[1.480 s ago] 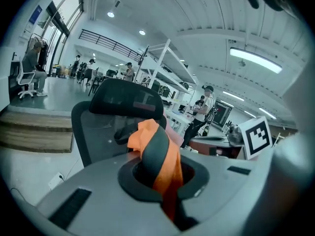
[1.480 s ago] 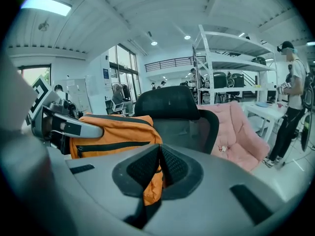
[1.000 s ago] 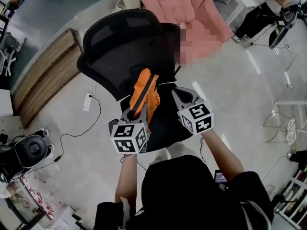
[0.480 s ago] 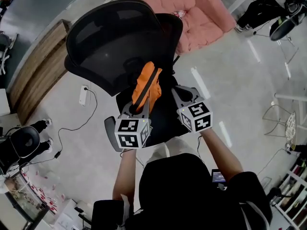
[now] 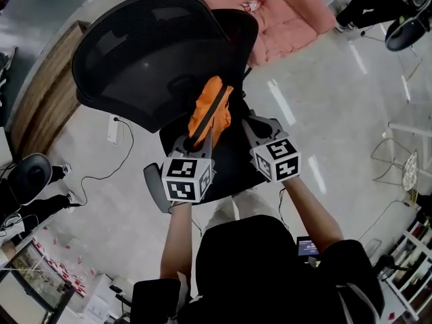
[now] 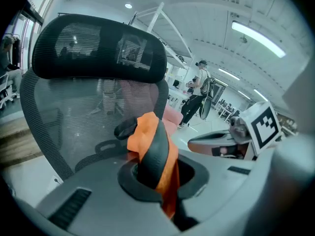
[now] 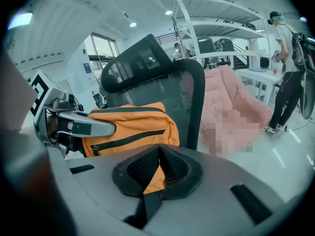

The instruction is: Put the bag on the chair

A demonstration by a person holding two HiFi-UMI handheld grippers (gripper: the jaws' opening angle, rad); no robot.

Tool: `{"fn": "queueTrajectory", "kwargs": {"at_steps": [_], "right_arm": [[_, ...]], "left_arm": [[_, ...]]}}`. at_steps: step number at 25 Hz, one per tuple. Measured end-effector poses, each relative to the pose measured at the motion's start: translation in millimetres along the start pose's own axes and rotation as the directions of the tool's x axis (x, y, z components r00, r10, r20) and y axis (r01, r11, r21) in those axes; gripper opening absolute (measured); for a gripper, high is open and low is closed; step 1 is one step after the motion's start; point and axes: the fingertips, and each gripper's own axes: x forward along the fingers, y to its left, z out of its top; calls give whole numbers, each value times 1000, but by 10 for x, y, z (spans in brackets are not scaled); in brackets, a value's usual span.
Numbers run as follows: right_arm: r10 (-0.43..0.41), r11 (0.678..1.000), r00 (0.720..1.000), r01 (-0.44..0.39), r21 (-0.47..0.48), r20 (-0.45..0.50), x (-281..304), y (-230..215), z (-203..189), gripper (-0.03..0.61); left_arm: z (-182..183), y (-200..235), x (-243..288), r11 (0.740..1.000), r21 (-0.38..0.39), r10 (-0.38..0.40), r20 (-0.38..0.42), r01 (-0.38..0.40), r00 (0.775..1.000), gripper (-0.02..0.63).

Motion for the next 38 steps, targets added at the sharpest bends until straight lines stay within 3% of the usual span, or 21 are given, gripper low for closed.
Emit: {"fn": "queueTrajectory", "kwargs": {"at_steps": [29,38], "right_arm": [[68,998,989,-70,-8,-134,798,3,-340,2],[87,996,985,-90,-8,-152,977,-8,-422,2]], "left_arm": [[-387,727,597,999,-29,26,-52,-27,998,14],[-518,978,679,996,-9,83,-72,-84,994,17]]}}
